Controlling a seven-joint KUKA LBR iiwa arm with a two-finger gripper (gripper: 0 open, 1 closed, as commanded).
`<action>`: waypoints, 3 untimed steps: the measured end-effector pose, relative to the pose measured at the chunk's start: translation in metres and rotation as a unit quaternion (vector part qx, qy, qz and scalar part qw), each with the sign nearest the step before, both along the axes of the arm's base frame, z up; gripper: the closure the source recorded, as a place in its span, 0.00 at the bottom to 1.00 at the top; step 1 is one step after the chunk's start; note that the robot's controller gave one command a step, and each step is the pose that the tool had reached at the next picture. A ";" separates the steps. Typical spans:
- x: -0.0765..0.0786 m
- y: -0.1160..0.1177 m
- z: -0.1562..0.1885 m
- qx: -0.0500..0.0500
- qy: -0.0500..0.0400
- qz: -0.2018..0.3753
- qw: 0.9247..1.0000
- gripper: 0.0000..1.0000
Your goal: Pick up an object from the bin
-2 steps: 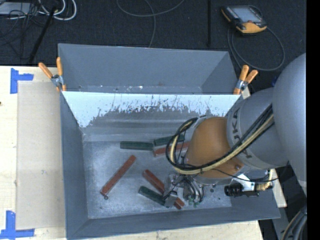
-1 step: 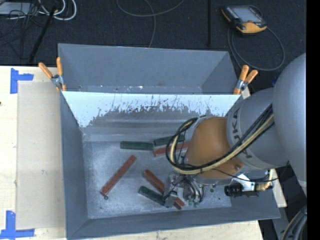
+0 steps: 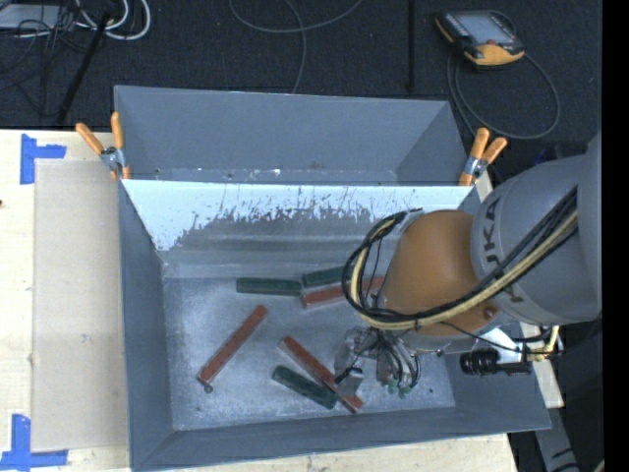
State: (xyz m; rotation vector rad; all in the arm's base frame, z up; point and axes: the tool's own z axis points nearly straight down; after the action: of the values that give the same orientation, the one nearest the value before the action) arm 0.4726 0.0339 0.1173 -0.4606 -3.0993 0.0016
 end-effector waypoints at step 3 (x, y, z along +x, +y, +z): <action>0.004 -0.001 0.014 0.000 -0.006 0.008 1.000 0.00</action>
Offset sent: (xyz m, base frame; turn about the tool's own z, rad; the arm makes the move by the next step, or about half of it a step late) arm 0.0000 0.0000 0.0000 0.0000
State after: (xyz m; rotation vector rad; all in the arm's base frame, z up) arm 0.4762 0.0332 0.1310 -0.4363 -3.1157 -0.0010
